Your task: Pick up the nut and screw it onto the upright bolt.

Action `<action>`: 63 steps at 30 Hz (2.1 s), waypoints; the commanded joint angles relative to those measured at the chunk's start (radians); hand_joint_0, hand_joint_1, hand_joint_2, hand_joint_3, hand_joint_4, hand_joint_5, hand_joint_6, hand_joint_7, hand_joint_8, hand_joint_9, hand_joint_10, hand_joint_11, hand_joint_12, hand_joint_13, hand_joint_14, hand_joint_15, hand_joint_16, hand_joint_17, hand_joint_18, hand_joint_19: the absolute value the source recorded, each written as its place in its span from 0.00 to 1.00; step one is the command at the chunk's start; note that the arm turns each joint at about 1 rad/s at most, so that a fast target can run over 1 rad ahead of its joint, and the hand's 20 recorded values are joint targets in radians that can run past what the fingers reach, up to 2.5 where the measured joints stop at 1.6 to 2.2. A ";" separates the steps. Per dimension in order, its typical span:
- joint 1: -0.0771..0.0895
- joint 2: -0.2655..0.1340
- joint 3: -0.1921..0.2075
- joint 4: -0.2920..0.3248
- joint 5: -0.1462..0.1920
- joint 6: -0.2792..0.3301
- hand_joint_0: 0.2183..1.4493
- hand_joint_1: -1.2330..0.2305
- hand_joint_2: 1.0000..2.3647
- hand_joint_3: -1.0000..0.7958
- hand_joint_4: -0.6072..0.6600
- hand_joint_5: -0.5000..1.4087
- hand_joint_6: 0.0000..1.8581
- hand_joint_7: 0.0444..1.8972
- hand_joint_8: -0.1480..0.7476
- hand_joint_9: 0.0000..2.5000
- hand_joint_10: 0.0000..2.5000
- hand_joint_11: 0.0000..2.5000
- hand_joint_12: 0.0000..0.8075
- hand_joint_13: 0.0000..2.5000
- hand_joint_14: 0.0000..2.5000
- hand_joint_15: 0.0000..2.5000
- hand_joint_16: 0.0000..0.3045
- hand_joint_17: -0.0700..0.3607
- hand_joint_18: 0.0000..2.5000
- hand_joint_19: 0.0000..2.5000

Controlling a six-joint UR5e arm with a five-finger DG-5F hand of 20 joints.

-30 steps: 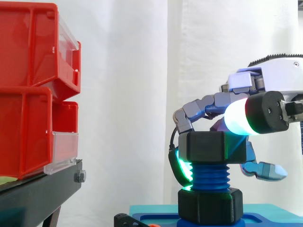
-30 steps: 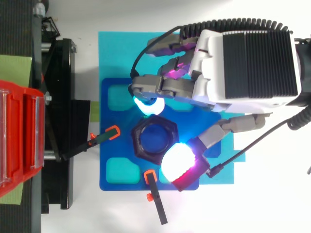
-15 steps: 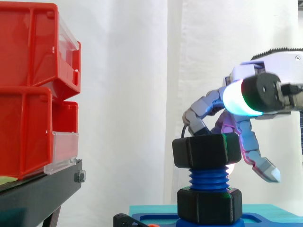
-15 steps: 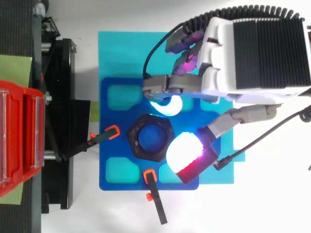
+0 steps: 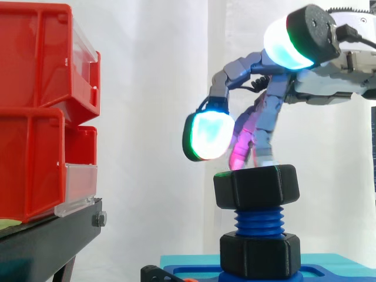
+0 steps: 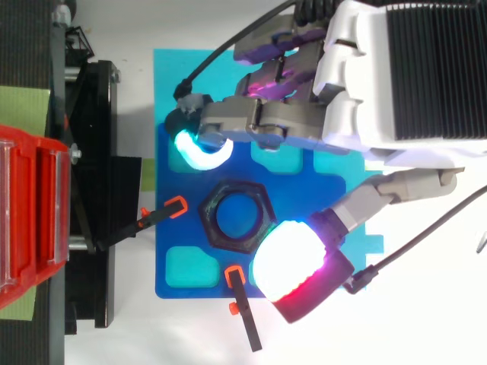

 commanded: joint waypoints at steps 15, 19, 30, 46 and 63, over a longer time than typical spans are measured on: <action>0.067 -0.011 -0.050 0.133 0.006 0.003 0.16 0.81 0.00 0.28 0.56 0.16 0.27 0.29 0.44 0.17 0.00 0.00 0.47 0.05 0.00 0.00 0.17 0.44 0.00 0.00; 0.079 -0.009 -0.102 0.195 0.011 0.003 0.15 0.83 0.00 0.28 0.56 0.16 0.27 0.29 0.43 0.13 0.00 0.00 0.47 0.01 0.00 0.00 0.18 0.44 0.00 0.00; 0.077 -0.011 -0.145 0.242 0.019 0.025 0.16 0.88 0.00 0.28 0.55 0.15 0.27 0.28 0.41 0.07 0.00 0.00 0.46 0.00 0.00 0.00 0.17 0.44 0.00 0.00; 0.064 -0.046 -0.145 0.258 0.014 0.064 0.17 0.90 0.00 0.28 0.56 0.16 0.27 0.33 0.41 0.08 0.00 0.00 0.46 0.00 0.00 0.00 0.17 0.43 0.00 0.00; 0.036 -0.046 -0.145 0.256 0.002 0.063 0.18 0.84 0.00 0.28 0.62 0.21 0.27 0.60 0.48 0.18 0.00 0.00 0.37 0.06 0.00 0.00 0.11 0.34 0.00 0.00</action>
